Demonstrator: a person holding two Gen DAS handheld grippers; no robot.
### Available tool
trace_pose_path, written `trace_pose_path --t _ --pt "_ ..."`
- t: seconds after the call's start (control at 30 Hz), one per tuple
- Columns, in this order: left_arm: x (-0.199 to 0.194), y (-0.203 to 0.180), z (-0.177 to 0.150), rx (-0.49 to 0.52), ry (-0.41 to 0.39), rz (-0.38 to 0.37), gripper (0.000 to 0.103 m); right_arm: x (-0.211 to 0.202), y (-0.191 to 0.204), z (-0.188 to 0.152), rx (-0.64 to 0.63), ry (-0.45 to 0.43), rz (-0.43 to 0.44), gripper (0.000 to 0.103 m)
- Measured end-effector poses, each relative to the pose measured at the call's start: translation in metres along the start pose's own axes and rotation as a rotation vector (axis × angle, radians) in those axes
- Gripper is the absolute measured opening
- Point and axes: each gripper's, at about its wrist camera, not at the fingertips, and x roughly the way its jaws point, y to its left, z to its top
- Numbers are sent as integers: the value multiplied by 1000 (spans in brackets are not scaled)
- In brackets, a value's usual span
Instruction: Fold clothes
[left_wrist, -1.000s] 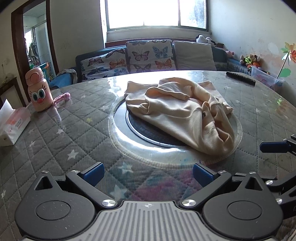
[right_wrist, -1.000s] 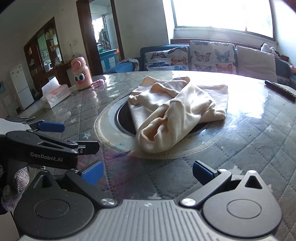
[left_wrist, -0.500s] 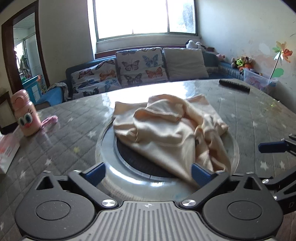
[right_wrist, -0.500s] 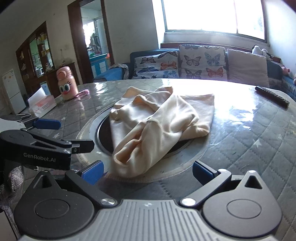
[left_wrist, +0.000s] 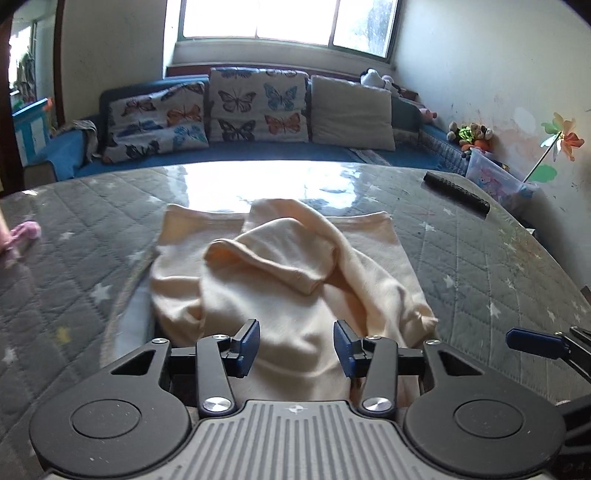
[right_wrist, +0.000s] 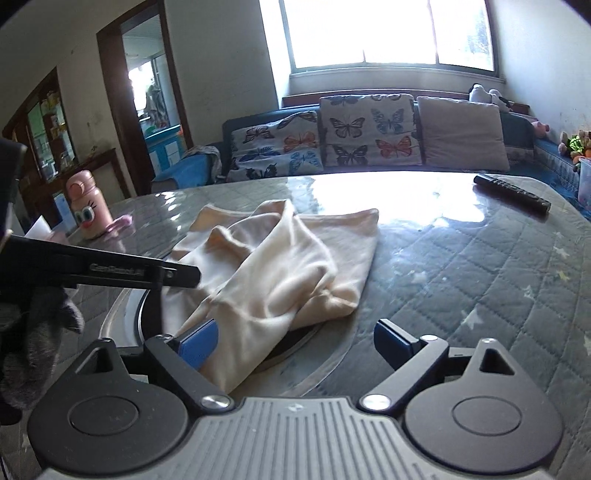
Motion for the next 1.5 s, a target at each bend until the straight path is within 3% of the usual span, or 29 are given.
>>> trace_pose_path --t 0.2,0.33,0.4,0.77,0.93,1.1,1.13,1.3,1.5 --pt "34 -4 8 4 78 -27 46 8 -12 13 15 -10 -4 87" --pt "41 -3 2 35 103 -48 10 9 -14 22 10 -27 -4 82" --pt "37 2 0 35 93 -56 6 12 -14 26 6 -31 -3 79" --pt "-26 43 -17 -72 -20 -25 4 51 32 50 -111 25 96 60" --pt "-48 61 -29 -128 -40 -8 4 77 45 48 -156 69 76 46" --pt "-70 79 -42 -183 -60 9 3 74 31 39 -136 95 35 9" --pt "-74 81 -44 -191 -64 11 3 70 27 37 -133 93 27 6" --pt "-97 85 -56 -202 -83 10 3 34 9 25 -115 54 4 0" --pt "-116 86 -72 -174 -74 30 3 -8 -2 13 -131 51 -3 1"
